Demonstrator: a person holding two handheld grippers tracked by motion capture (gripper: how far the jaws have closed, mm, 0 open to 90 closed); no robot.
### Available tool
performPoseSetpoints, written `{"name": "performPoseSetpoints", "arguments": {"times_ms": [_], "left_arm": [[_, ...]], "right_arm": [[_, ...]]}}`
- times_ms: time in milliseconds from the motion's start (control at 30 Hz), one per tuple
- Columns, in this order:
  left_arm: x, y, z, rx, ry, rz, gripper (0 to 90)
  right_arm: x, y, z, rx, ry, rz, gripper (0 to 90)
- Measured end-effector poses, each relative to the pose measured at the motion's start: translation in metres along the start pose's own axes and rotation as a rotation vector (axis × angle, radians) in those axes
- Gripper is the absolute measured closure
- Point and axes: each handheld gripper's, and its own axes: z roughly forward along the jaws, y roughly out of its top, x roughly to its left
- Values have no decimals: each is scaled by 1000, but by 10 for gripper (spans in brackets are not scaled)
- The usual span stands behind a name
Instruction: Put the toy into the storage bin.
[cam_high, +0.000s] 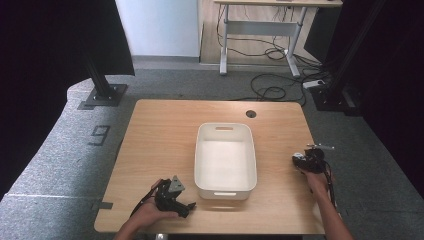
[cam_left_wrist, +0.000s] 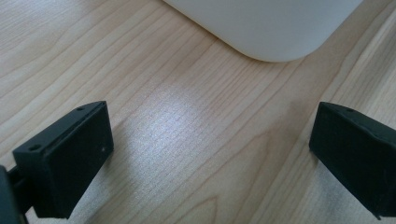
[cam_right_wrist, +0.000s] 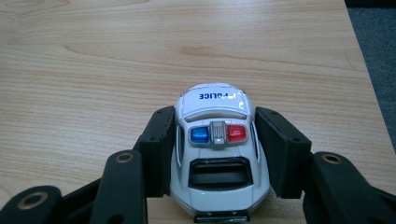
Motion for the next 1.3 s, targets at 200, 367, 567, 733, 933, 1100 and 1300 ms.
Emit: {"name": "performPoseSetpoints", "arguments": {"times_ms": [200, 367, 567, 733, 933, 1100, 1300], "left_arm": [[0, 0, 0, 0, 0, 0, 0], [0, 0, 0, 0, 1, -1, 1], [0, 0, 0, 0, 1, -1, 1], [0, 0, 0, 0, 1, 0, 1], [0, 0, 0, 0, 1, 0, 1], [0, 0, 0, 0, 1, 0, 1], [0, 0, 0, 0, 1, 1, 1]], "right_arm": [[-1, 2, -5, -11, 17, 26, 500], [0, 4, -10, -24, 36, 34, 501], [3, 6, -16, -42, 55, 35, 501], [3, 8, -21, -59, 67, 45, 501], [4, 11, -26, -67, 78, 49, 501], [9, 14, -33, -77, 86, 39, 501], [15, 17, -43, -95, 98, 33, 501]]}}
